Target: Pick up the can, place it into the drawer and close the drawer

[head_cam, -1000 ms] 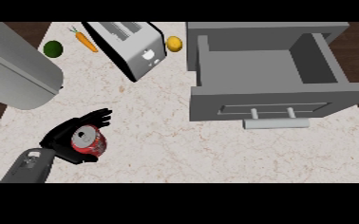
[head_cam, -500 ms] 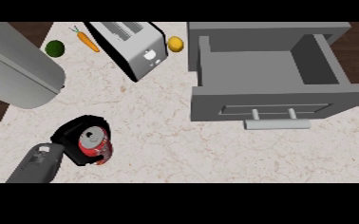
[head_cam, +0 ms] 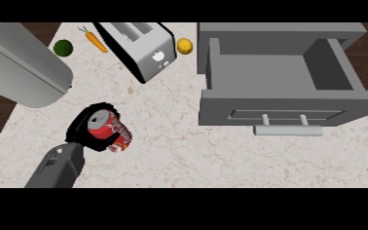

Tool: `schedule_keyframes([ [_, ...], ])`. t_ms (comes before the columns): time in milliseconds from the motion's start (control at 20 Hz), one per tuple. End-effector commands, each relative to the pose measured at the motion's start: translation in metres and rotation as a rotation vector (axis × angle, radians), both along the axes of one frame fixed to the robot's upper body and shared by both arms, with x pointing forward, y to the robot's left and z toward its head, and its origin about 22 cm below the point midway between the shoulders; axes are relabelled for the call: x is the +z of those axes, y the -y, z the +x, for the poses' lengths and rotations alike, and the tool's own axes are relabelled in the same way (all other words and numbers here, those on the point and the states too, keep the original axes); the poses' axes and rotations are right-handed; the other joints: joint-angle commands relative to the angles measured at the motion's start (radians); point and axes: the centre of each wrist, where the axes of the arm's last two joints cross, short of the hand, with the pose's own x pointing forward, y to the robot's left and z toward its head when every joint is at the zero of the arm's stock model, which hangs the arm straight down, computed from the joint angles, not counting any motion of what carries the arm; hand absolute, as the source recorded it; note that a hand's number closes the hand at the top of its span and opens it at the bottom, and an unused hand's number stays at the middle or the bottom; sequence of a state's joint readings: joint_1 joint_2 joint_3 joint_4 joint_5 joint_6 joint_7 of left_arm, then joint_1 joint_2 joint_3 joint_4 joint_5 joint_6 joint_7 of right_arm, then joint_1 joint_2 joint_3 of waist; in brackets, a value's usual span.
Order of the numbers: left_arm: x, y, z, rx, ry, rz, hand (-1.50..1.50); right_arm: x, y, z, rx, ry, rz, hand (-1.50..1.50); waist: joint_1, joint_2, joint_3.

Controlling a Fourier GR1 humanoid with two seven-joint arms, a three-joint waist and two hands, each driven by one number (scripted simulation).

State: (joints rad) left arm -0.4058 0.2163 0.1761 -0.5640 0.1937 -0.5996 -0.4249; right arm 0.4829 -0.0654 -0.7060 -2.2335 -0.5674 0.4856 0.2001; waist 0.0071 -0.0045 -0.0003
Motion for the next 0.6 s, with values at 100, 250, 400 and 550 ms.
schedule_keyframes([
  [100,0.023,0.044,0.03,0.374,0.07,-0.093,1.5,0.0,0.007,-0.005,-0.024,0.01,0.014,-1.5,0.005,-0.009,0.004],
  [250,0.041,0.079,0.033,0.369,0.118,-0.067,1.5,0.005,-0.018,-0.008,-0.001,0.009,-0.008,-1.5,0.001,-0.004,0.002],
  [400,0.072,0.102,0.036,0.342,0.163,-0.06,1.5,0.006,-0.006,-0.008,-0.015,-0.007,0.009,-1.5,0.001,-0.006,0.002],
  [550,0.119,0.108,0.051,0.361,0.2,-0.014,1.5,0.002,-0.001,-0.007,-0.008,-0.012,-0.01,-1.5,-0.002,-0.005,0.002],
])
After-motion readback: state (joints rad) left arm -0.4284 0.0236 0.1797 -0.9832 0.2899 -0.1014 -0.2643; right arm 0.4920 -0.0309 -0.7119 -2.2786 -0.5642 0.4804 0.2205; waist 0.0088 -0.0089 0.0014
